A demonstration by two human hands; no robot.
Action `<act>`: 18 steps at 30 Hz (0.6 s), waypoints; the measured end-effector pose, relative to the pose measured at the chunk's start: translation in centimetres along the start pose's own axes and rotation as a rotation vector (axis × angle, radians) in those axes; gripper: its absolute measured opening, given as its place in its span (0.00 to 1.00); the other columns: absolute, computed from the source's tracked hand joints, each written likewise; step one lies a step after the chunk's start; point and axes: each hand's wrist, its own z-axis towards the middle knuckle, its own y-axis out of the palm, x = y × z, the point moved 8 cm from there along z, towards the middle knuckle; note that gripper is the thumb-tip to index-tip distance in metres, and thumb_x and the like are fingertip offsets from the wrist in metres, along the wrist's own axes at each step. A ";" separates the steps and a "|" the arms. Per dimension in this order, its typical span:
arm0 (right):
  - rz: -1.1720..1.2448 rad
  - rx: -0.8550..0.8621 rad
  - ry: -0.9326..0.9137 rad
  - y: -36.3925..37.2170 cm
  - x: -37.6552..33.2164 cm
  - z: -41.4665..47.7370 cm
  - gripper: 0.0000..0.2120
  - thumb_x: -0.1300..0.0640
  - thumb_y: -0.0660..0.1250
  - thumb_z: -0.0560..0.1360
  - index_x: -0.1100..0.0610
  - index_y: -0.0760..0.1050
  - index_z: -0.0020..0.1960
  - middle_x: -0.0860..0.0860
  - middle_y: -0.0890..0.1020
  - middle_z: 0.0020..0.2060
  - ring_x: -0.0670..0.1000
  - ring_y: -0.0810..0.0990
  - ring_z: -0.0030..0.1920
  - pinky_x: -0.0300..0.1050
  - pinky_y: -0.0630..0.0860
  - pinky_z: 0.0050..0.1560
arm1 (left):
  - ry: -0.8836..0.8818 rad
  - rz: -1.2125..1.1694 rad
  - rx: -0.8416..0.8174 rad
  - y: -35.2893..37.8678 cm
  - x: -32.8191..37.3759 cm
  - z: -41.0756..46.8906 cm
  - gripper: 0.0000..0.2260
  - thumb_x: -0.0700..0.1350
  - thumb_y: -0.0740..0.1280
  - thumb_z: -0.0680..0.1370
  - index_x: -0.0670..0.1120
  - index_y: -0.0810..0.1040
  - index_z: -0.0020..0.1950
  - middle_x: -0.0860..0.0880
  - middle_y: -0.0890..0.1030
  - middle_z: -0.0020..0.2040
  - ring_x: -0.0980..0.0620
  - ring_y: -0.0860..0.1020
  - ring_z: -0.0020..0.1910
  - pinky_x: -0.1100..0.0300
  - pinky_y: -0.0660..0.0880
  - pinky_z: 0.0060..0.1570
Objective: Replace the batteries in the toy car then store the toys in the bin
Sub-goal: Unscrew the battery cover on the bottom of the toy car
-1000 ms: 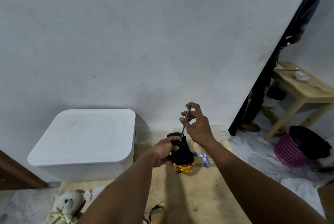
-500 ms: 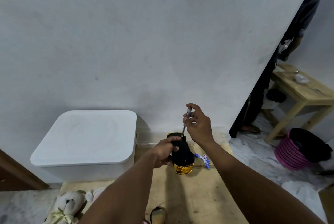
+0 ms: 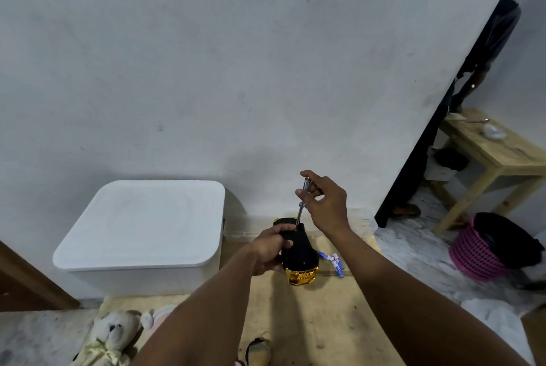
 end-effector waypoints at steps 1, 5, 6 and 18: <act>-0.005 -0.009 -0.002 0.0 -0.1 0.0 0.17 0.65 0.74 0.72 0.52 0.81 0.59 0.52 0.80 0.42 0.45 0.80 0.37 0.30 0.76 0.40 | 0.001 -0.003 0.002 0.0 0.0 0.0 0.20 0.33 0.57 0.81 0.53 0.76 0.64 0.45 0.76 0.62 0.40 0.79 0.56 0.48 0.81 0.43; -0.038 -0.024 -0.034 0.0 -0.5 -0.2 0.18 0.65 0.73 0.73 0.51 0.80 0.60 0.50 0.82 0.42 0.41 0.80 0.37 0.27 0.73 0.41 | -0.003 -0.007 -0.019 0.1 0.1 -0.1 0.20 0.33 0.58 0.81 0.54 0.76 0.65 0.45 0.75 0.63 0.40 0.79 0.58 0.44 0.82 0.47; -0.045 -0.017 -0.036 0.0 -0.5 -0.2 0.18 0.62 0.75 0.72 0.49 0.80 0.60 0.49 0.81 0.42 0.43 0.80 0.38 0.29 0.74 0.42 | -0.004 -0.008 -0.026 0.2 0.2 -0.1 0.20 0.33 0.57 0.81 0.54 0.76 0.64 0.45 0.75 0.63 0.40 0.79 0.57 0.43 0.82 0.48; -0.075 0.007 -0.063 0.1 -1.0 -0.2 0.15 0.56 0.76 0.72 0.49 0.80 0.58 0.47 0.80 0.43 0.45 0.80 0.35 0.39 0.78 0.41 | 0.025 0.024 -0.041 0.8 0.9 -0.7 0.20 0.33 0.56 0.81 0.52 0.74 0.67 0.47 0.76 0.58 0.43 0.79 0.51 0.54 0.80 0.31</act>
